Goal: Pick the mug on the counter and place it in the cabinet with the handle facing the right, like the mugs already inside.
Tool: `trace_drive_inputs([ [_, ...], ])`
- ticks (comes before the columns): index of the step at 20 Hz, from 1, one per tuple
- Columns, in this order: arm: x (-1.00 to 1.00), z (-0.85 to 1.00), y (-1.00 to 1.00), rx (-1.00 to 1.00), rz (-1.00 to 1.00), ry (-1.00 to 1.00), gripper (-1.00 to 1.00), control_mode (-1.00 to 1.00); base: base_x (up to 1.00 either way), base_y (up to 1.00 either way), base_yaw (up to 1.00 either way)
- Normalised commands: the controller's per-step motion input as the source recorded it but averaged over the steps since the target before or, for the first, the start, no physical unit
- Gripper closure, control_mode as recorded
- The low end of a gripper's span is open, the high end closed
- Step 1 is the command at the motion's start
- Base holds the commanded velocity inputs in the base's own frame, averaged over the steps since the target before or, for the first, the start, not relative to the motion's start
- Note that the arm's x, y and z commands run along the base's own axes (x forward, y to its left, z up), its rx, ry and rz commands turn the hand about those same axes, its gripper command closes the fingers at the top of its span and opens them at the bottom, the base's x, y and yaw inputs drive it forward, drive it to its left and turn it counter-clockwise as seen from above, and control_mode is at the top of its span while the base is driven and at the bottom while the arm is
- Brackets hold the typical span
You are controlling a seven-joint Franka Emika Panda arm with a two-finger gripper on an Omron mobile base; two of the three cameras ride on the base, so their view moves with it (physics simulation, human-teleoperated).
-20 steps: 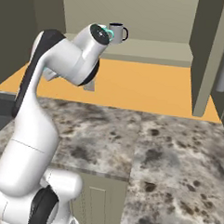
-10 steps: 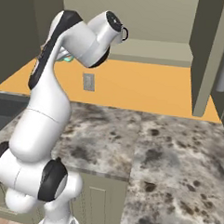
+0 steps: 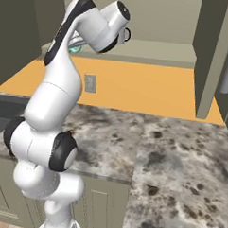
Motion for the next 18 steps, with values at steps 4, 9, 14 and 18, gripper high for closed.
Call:
trace_drive_inputs([
  [4, 0.57, 0.00, 0.00, 0.00, 0.09, 0.00, 1.00, -1.00, 0.00, 0.00, 0.00],
  [9, 0.44, -0.02, -0.01, -0.07, -0.01, 0.03, 1.00, -1.00, 0.00, 0.00, 0.00],
  [14, 0.15, -0.02, -0.01, -0.02, -0.07, -0.01, 1.00, -1.00, 0.00, 0.00, 0.00],
  [18, 0.25, -0.30, 0.03, 0.00, -0.07, -0.07, 1.00, -1.00, 0.00, 0.00, 0.00],
])
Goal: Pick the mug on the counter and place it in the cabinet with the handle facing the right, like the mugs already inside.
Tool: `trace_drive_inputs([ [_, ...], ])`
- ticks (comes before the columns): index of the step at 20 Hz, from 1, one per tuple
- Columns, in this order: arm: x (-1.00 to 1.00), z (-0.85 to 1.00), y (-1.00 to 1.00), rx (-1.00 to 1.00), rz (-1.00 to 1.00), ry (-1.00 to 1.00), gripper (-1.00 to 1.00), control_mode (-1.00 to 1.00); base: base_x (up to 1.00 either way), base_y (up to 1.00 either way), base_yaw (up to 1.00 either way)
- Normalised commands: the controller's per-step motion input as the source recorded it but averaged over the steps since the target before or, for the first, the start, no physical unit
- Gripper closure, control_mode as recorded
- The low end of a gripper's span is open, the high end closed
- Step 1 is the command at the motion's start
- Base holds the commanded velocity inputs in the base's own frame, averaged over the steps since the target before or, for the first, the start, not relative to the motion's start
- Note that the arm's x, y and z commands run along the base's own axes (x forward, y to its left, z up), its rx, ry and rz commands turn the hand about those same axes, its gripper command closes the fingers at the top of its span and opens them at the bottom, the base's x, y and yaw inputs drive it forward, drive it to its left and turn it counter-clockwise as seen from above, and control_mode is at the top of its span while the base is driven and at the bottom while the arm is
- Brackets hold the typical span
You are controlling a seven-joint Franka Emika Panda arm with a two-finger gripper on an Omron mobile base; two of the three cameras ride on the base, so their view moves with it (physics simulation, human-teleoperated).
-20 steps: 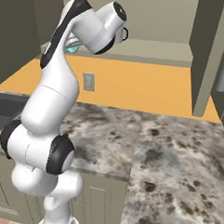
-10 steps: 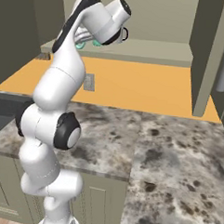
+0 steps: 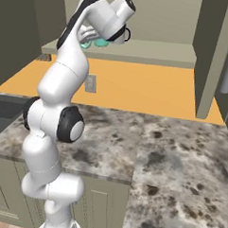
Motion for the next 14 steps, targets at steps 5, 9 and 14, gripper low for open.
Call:
trace_drive_inputs([
  [5, 0.44, -0.16, 0.04, -0.01, -0.08, -0.10, 1.00, -1.00, 0.00, 0.00, 0.00],
  [9, 0.34, -0.15, 0.02, 0.00, -0.03, -0.02, 1.00, -1.00, 0.00, 0.00, 0.00],
  [14, 0.26, -0.13, 0.02, 0.00, 0.05, 0.04, 1.00, -1.00, 0.00, 0.00, 0.00],
])
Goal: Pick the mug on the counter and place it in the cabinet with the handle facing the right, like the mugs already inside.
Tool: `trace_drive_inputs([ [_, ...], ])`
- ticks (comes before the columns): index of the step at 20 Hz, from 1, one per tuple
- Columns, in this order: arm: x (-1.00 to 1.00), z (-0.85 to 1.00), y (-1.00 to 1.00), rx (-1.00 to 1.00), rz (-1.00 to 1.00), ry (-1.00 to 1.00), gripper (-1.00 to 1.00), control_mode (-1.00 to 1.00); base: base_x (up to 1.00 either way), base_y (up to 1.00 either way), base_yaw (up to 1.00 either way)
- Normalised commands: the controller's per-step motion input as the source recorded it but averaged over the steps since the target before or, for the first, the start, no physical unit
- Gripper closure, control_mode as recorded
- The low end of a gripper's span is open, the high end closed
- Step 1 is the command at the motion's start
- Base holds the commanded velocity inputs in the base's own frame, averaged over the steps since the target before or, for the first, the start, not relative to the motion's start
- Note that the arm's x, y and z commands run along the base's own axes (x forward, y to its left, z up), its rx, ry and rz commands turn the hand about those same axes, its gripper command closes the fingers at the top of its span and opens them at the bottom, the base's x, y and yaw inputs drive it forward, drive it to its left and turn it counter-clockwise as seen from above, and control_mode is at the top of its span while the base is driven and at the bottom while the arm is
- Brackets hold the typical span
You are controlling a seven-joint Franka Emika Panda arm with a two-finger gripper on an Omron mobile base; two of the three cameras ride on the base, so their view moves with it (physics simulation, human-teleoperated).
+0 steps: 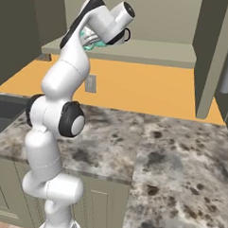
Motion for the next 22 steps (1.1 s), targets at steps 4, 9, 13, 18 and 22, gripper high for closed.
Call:
trace_drive_inputs([
  [4, 0.24, 0.00, 0.01, 0.00, 0.10, 0.05, 1.00, -1.00, 0.00, 0.00, 0.00],
  [9, 0.11, -0.02, 0.06, 0.00, 0.06, 0.01, -1.00, -1.00, 0.00, 0.00, 0.00],
  [13, 0.07, -0.01, 0.00, 0.00, 0.03, 0.00, -1.00, -1.00, 0.00, 0.00, 0.00],
  [18, 0.01, 0.00, 0.00, 0.00, 0.00, 0.00, -1.00, -1.00, 0.00, 0.00, 0.00],
  [22, -0.11, 0.00, 0.00, 0.00, -0.03, 0.00, -1.00, -1.00, 0.00, 0.00, 0.00],
])
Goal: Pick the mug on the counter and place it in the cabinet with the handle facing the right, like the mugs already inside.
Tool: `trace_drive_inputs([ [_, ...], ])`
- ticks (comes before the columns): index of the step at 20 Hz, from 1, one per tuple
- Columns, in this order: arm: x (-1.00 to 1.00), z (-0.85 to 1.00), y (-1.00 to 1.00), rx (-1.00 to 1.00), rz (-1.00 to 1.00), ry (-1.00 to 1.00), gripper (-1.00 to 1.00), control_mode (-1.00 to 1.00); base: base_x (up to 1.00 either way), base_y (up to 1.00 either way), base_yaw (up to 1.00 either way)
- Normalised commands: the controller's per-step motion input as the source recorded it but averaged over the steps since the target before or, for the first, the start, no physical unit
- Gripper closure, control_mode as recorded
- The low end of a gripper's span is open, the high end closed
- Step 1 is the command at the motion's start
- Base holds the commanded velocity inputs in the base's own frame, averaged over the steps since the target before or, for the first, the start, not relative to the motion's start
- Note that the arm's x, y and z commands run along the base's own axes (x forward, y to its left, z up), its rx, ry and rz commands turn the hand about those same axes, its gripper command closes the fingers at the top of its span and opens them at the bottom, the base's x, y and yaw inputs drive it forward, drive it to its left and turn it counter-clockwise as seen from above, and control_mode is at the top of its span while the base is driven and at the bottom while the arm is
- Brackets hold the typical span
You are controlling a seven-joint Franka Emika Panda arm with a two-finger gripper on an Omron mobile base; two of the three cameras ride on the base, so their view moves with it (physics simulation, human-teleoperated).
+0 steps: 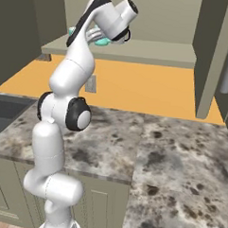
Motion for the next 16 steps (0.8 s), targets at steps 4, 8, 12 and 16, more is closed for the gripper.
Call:
trace_drive_inputs([
  [4, -0.24, 0.00, 0.00, 0.00, -0.06, 0.00, -1.00, -1.00, 0.00, 0.00, 0.00],
  [8, -0.32, 0.00, 0.00, 0.00, -0.06, 0.00, -1.00, -1.00, 0.00, 0.00, 0.00],
  [12, -0.31, -0.02, 0.00, 0.00, -0.06, -0.01, -1.00, -1.00, 0.00, 0.00, 0.00],
  [16, -0.54, -0.17, 0.08, 0.00, -0.08, -0.05, -1.00, -1.00, 0.00, 0.00, 0.00],
])
